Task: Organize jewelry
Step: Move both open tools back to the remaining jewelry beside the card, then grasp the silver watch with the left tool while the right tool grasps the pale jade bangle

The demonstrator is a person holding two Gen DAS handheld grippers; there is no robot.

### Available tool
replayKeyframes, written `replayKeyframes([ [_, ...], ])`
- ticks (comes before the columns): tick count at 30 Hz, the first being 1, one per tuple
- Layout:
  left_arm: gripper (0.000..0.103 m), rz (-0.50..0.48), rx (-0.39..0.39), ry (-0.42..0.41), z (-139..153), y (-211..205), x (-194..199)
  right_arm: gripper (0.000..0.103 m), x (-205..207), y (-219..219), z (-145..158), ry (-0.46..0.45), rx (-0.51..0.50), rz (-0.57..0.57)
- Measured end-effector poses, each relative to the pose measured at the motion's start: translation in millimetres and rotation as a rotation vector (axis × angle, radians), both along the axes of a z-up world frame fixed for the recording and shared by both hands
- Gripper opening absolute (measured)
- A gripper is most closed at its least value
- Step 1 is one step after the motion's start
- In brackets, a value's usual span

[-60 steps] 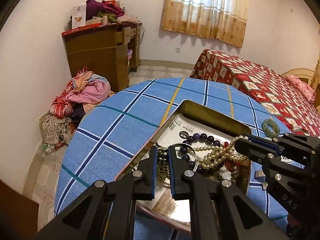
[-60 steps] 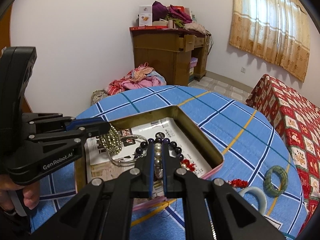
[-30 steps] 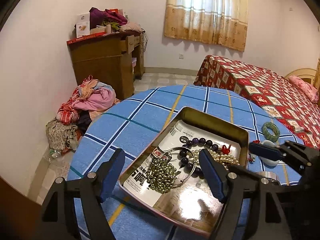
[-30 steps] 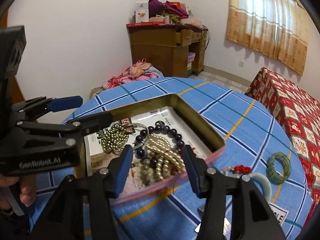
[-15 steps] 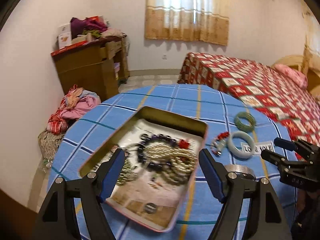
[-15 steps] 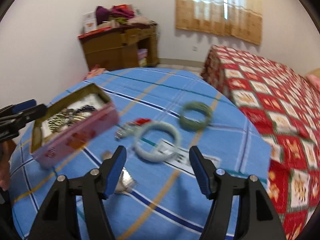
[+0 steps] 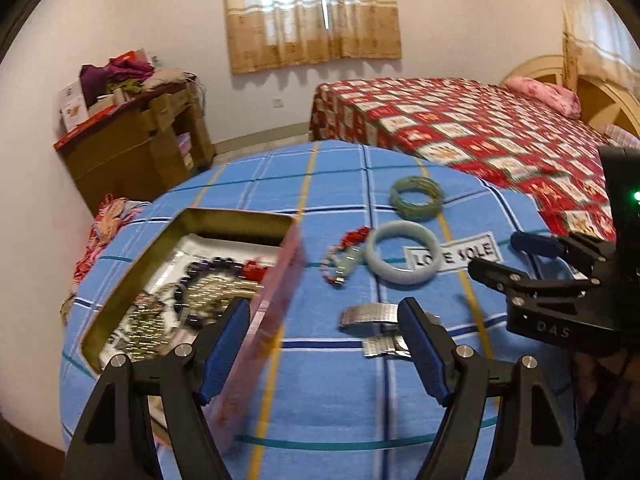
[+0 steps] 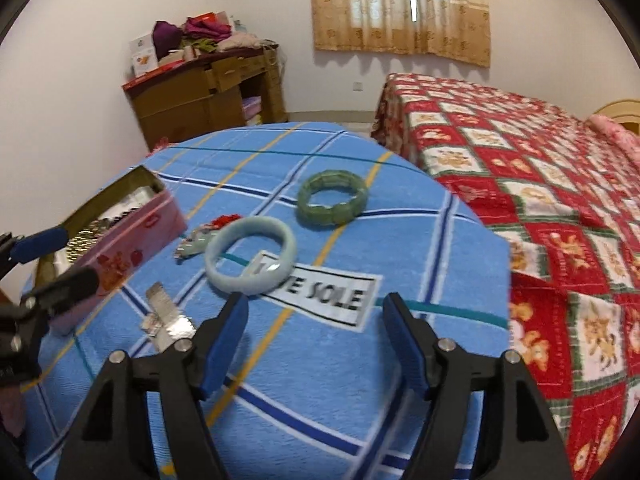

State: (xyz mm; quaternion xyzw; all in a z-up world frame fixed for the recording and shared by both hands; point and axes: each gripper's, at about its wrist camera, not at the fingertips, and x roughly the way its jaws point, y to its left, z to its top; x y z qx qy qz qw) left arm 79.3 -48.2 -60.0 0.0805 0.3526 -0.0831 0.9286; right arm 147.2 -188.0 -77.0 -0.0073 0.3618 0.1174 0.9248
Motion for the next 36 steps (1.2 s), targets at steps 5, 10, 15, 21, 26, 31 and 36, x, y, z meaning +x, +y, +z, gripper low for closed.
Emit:
replayKeyframes([
  [5,0.076,-0.047,-0.007,0.044,-12,-22,4,0.073,-6,-11,-1,0.004,-0.008,-0.018],
  [10,0.076,-0.095,-0.009,0.105,-27,-41,7,0.073,-13,-16,-2,-0.007,-0.008,-0.028],
  [15,0.076,-0.115,0.016,0.195,-44,-51,18,0.076,-12,-15,-6,-0.014,-0.007,-0.035],
  [21,0.052,-0.145,-0.037,0.219,-45,-44,16,0.077,-15,-12,-6,-0.03,-0.018,-0.029],
  [26,0.045,-0.159,-0.078,0.213,-42,-29,9,0.077,-16,-10,-3,-0.032,-0.002,-0.022],
  [31,0.041,-0.149,-0.102,0.163,-31,-14,2,0.077,-10,-1,2,-0.019,0.003,0.01],
  [36,0.04,-0.131,-0.115,0.154,-30,-6,5,0.077,8,17,9,-0.004,-0.022,0.062],
])
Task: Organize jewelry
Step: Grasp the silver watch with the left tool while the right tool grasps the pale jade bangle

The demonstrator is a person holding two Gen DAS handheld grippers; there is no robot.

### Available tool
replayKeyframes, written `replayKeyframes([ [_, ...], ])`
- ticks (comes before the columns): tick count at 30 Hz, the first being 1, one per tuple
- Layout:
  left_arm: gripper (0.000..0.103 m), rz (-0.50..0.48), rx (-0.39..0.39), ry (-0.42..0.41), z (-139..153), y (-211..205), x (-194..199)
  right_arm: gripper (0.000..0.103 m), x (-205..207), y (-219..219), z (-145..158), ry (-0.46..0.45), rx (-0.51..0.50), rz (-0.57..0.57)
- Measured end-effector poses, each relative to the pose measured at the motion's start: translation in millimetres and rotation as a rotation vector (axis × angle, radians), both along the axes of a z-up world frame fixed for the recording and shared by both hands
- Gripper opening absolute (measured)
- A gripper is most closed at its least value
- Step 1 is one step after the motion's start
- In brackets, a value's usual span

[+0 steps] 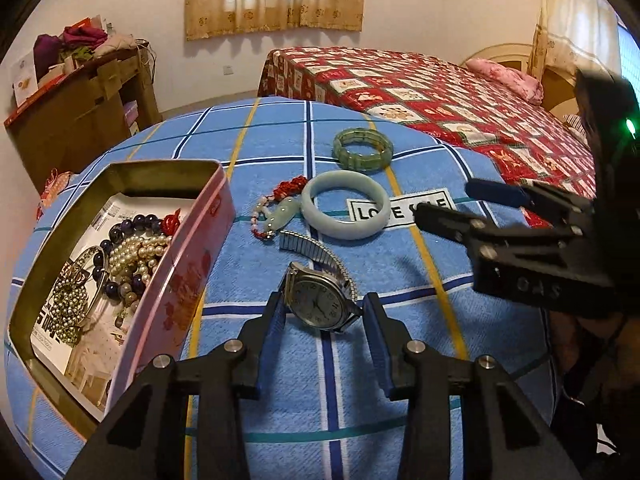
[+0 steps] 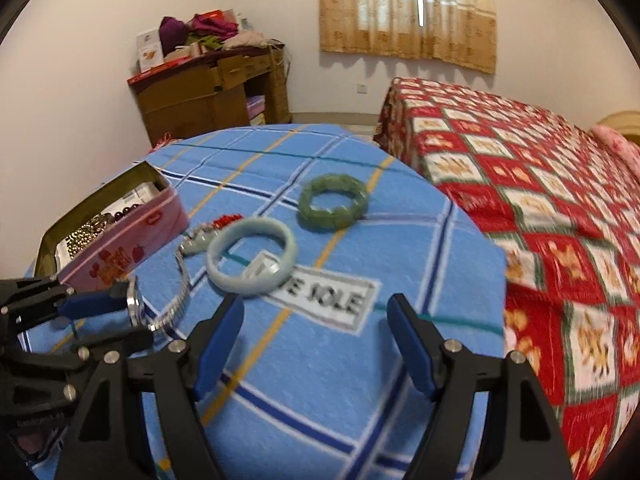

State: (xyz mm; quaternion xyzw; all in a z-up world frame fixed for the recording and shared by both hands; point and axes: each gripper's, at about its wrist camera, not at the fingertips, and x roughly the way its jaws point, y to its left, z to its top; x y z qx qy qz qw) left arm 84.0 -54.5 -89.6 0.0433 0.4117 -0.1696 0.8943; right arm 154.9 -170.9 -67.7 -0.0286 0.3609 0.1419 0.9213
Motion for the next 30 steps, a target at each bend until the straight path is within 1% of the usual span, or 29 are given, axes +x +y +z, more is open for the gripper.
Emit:
replayKeyframes([
  [9,0.04,0.01,-0.035,-0.012,3,12,-3,0.077,39,23,-7,0.098,-0.021,0.046],
  [13,0.04,0.014,-0.051,-0.033,11,16,-7,0.077,45,34,-7,0.099,-0.049,0.067],
  [17,0.04,0.022,-0.05,-0.069,23,22,-13,0.077,44,43,-9,0.107,-0.075,0.099],
  [20,0.04,0.034,-0.045,-0.09,29,27,-14,0.077,45,46,-9,0.107,-0.074,0.092],
  [24,0.04,0.055,-0.043,-0.092,28,33,-12,0.076,48,40,-8,0.107,-0.059,0.051],
  [25,0.04,0.061,-0.044,-0.09,28,35,-11,0.072,49,38,-9,0.112,-0.057,0.043],
  [26,0.04,0.069,-0.046,-0.09,27,37,-9,0.071,49,37,-9,0.116,-0.053,0.04],
  [28,0.04,0.074,-0.049,-0.091,27,38,-5,0.072,48,37,-7,0.112,-0.047,0.047],
  [30,0.04,0.084,-0.049,-0.097,28,41,-1,0.075,46,40,-6,0.11,-0.038,0.068],
])
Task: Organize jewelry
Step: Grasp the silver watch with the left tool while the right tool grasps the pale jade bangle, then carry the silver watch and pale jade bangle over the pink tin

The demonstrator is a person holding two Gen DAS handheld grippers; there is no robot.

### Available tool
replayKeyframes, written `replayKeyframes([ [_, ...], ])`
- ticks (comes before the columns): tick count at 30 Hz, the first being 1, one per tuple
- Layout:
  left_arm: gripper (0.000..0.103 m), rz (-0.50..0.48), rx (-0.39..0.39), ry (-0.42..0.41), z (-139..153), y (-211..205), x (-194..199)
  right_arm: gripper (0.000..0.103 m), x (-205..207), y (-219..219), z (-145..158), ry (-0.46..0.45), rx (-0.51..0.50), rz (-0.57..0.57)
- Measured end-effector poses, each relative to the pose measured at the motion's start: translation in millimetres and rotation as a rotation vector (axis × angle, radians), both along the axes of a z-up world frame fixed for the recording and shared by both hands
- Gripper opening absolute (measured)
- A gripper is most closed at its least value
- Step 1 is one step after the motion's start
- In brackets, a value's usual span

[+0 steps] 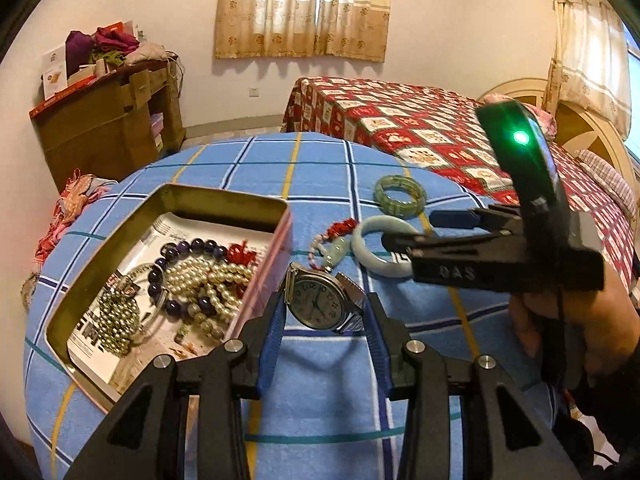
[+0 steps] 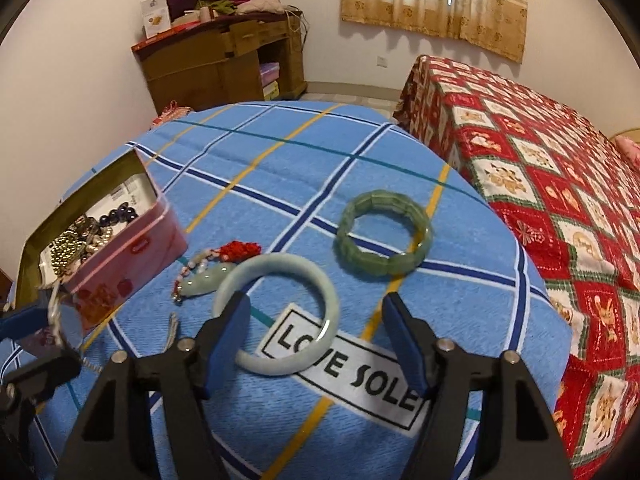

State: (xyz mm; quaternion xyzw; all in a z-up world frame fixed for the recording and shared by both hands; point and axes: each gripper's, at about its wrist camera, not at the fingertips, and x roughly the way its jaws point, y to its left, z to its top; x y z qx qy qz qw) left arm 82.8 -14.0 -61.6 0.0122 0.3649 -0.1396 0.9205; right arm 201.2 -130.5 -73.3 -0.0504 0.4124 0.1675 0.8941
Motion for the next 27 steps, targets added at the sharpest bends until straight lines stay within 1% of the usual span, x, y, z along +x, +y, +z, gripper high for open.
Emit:
replayKeyframes([
  [2,0.04,0.009,-0.008,-0.003,2,5,2,0.096,-3,6,1,-0.01,0.006,0.034],
  [4,0.04,0.02,-0.01,-0.007,3,9,3,0.098,-4,12,0,-0.012,-0.011,0.05],
  [9,0.04,0.029,-0.011,-0.01,4,12,7,0.098,9,19,-13,0.056,-0.048,0.045],
  [10,0.04,0.029,-0.009,-0.01,4,12,7,0.09,11,20,-15,0.071,-0.049,0.047],
  [12,0.04,0.028,-0.012,-0.011,4,12,7,0.078,10,20,-15,0.071,-0.055,0.054],
  [14,0.04,0.028,-0.016,-0.016,6,12,8,0.078,5,21,-14,0.064,-0.057,0.065],
  [16,0.04,0.028,-0.021,-0.024,8,14,7,0.078,-2,19,-11,0.044,-0.057,0.065],
  [20,0.04,0.032,-0.03,-0.047,18,19,4,0.078,-20,20,6,-0.037,-0.058,0.064],
  [27,0.04,0.047,-0.038,-0.1,41,29,-2,0.078,-30,30,34,-0.114,-0.027,0.088],
])
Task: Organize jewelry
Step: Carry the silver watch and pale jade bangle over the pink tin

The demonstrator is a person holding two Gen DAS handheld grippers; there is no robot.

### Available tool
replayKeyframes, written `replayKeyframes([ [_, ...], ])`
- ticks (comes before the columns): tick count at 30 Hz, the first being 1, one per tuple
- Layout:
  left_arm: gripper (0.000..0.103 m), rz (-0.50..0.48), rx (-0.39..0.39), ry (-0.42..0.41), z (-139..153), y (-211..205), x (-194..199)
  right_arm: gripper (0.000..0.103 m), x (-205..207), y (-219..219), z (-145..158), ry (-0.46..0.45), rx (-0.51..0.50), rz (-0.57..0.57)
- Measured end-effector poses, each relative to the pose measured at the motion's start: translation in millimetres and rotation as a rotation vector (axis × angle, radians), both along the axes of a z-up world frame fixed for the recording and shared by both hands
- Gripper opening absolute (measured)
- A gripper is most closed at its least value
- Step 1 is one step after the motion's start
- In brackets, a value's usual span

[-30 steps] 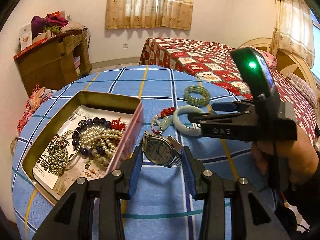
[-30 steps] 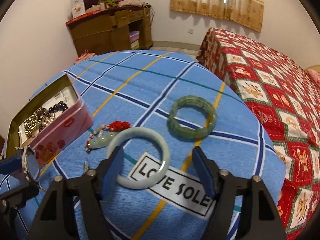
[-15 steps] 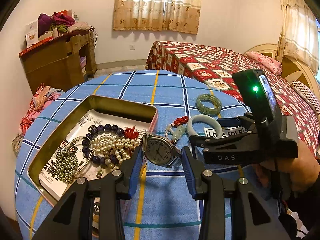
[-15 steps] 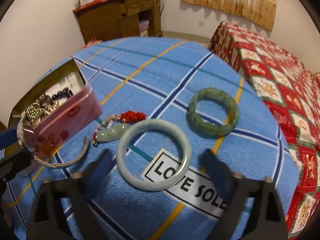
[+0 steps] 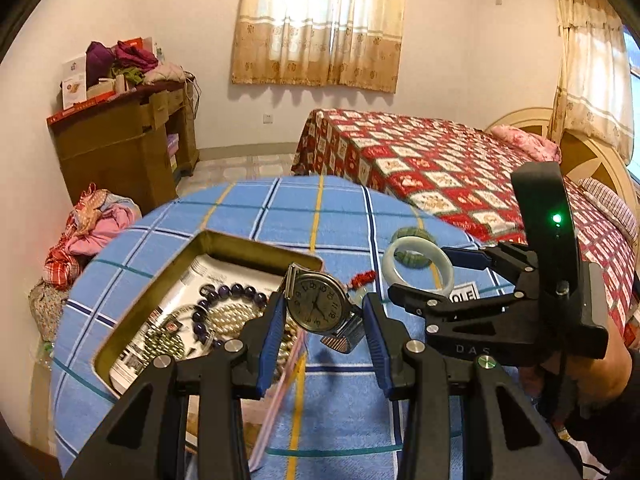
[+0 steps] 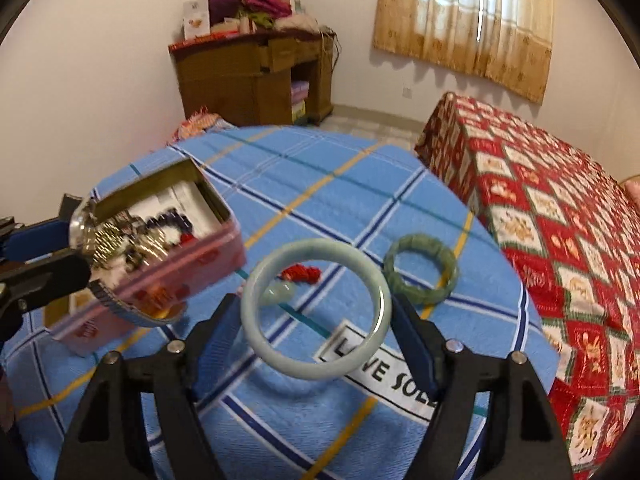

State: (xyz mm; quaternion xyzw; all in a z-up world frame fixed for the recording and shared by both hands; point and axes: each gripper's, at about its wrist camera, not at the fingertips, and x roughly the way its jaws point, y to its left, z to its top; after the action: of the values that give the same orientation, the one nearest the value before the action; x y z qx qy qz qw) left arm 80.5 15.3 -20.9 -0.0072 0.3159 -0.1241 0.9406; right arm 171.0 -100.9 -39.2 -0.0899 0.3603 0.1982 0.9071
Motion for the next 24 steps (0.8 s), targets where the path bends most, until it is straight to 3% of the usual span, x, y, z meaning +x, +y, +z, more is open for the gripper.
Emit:
replayKeyframes([
  [15,0.04,0.096,0.01,-0.065,29,38,-4,0.078,-2,24,27,-0.079,0.054,0.073],
  [24,0.04,0.138,0.02,-0.059,25,55,1,0.078,-4,47,34,-0.1,0.05,0.128],
])
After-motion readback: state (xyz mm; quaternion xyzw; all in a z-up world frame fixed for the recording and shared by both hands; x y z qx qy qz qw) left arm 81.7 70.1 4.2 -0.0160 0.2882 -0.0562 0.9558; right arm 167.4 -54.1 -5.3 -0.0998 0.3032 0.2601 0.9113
